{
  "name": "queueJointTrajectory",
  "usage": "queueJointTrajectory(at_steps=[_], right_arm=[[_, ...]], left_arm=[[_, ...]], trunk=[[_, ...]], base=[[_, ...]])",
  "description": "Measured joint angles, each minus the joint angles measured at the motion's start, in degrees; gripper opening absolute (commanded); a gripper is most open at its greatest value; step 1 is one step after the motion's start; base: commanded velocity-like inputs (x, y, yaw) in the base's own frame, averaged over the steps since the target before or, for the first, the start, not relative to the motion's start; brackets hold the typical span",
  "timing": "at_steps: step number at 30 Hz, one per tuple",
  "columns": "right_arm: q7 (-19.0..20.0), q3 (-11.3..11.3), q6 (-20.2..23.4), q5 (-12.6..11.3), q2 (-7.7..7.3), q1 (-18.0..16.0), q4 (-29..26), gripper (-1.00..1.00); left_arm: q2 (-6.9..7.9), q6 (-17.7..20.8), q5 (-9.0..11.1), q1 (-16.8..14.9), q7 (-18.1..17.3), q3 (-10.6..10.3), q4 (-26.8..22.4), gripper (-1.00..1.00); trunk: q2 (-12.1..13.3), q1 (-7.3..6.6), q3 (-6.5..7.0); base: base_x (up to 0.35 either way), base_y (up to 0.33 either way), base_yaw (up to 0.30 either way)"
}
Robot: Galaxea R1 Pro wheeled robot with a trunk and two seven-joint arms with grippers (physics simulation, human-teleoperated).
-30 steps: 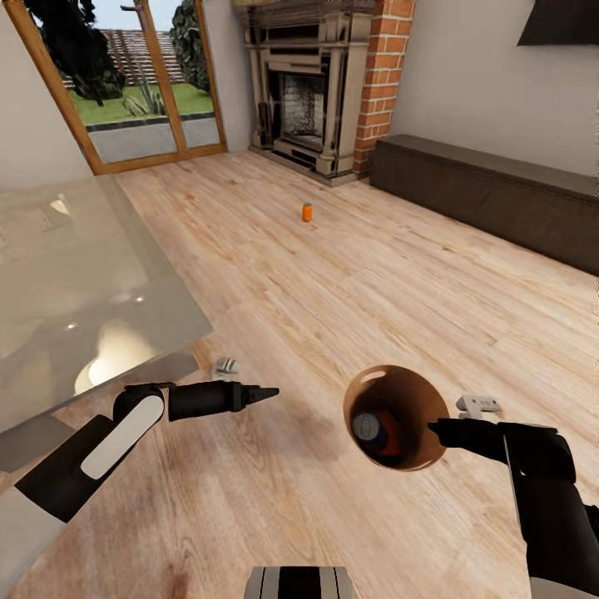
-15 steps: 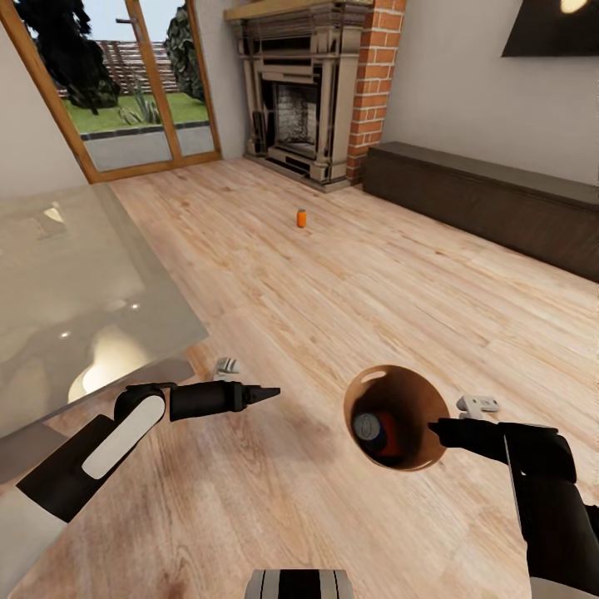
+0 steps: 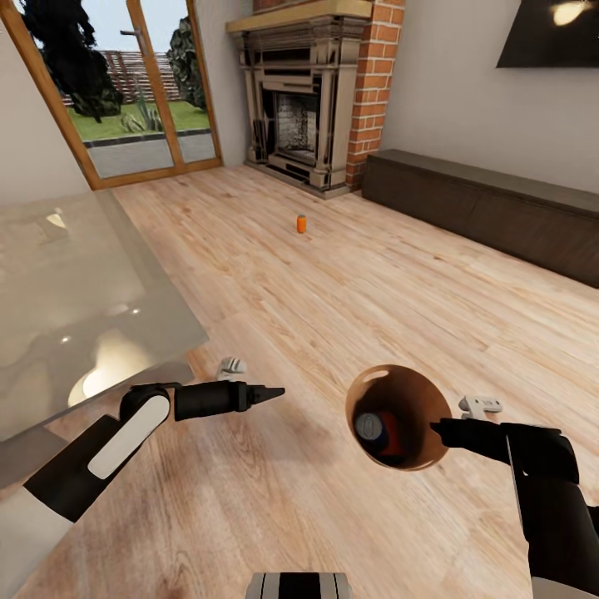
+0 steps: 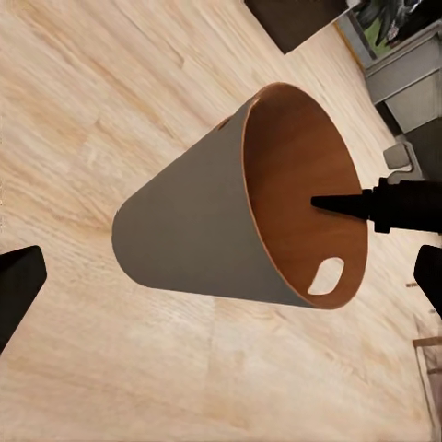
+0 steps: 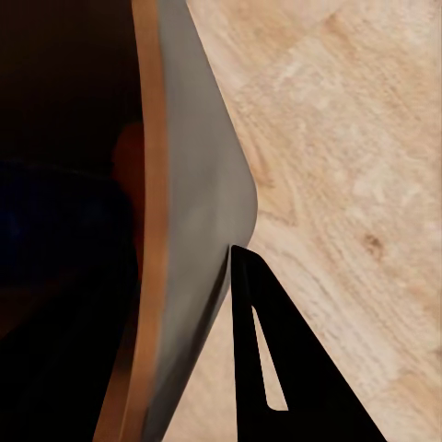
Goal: Put the three can of soda from the living room inside the tash can in the kitchen.
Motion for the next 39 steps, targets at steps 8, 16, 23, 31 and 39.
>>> queueJointTrajectory(at_steps=[8, 16, 23, 31, 39], right_arm=[[-0.01, 0.0, -0.01, 0.03, 0.0, 0.01, 0.0, -1.0], [-0.01, 0.0, -0.01, 0.05, 0.0, 0.03, 0.0, -1.0], [-0.01, 0.0, -0.02, 0.08, 0.0, 0.03, 0.0, -1.0], [-0.02, -0.01, -0.05, 0.16, -0.58, 0.02, 0.0, -1.0], [0.08, 0.0, 0.03, -0.01, -1.2, 0.04, 0.0, -1.0]], left_arm=[[-0.13, -0.05, -0.87, 0.01, -0.03, 0.0, 0.01, 1.0], [-0.47, 0.0, -1.01, 0.01, -0.12, 0.0, 0.01, 1.0], [-0.47, -0.02, -1.01, 0.01, -0.12, 0.0, 0.01, 1.0], [-0.47, -0.04, -1.01, 0.01, -0.11, 0.0, 0.01, 1.0], [-0.54, -0.07, -1.01, -0.01, -0.06, 0.0, 0.01, 1.0]], trunk=[[0.0, 0.0, 0.74], [0.0, 0.0, 1.48], [0.0, 0.0, 2.13], [0.0, 0.0, 2.87], [0.0, 0.0, 3.34]], base=[[0.0, 0.0, 0.0], [0.0, 0.0, 0.0], [0.0, 0.0, 0.0], [0.0, 0.0, 0.0], [0.0, 0.0, -0.001]])
